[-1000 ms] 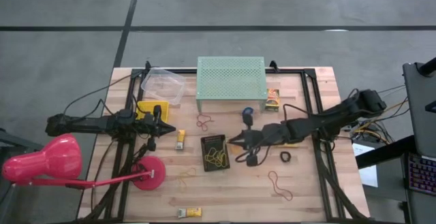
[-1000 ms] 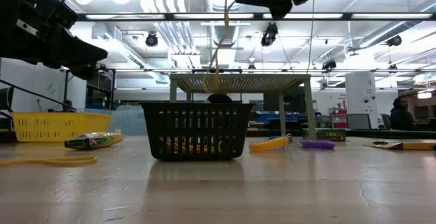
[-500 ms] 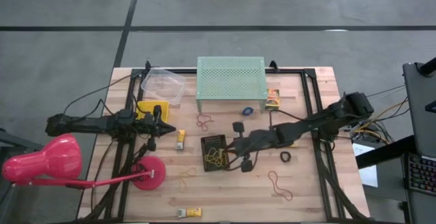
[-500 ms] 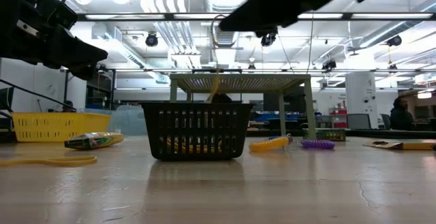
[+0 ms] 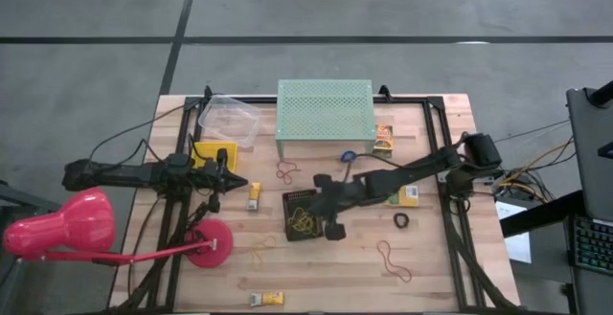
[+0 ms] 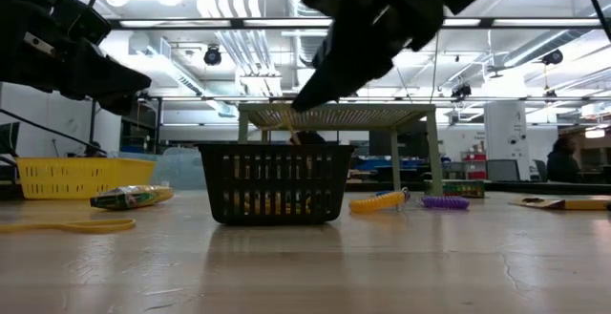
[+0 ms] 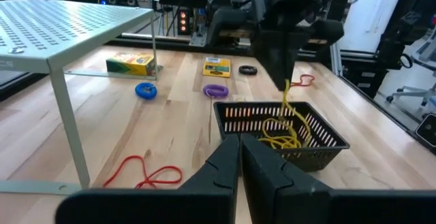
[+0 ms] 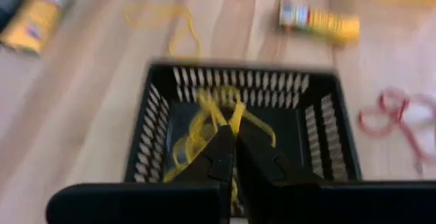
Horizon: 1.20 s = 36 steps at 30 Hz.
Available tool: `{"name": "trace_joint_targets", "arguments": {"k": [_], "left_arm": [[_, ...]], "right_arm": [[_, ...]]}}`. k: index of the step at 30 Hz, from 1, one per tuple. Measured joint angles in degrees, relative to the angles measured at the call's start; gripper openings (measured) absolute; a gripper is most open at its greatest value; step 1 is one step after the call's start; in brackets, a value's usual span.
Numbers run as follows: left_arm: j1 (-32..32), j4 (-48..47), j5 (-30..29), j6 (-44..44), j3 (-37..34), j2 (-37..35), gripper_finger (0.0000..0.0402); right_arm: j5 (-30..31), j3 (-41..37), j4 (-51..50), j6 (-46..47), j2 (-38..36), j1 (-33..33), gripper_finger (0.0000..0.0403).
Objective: Pick & Place Office Desk Supplies
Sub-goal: Put the yellow rubber band into the black bin
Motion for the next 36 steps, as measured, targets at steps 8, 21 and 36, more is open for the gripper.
{"name": "trace_joint_targets", "arguments": {"k": [8, 21, 36], "left_arm": [[0.0, -0.2, 0.0, 0.0, 0.0, 0.9, 0.0023], [0.0, 0.0, 0.0, 0.0, 0.0, 1.6, 0.0023], [0.0, 0.0, 0.0, 0.0, 0.0, 2.0, 0.0023]], "right_arm": [[0.0, 6.2, -7.9, 0.3, 4.8, 0.0, 0.0008], [-3.5, 11.2, -13.4, 0.4, 11.0, -1.2, 0.0008], [-5.0, 11.5, -13.7, 2.3, 11.1, -1.7, 0.0067]]}}
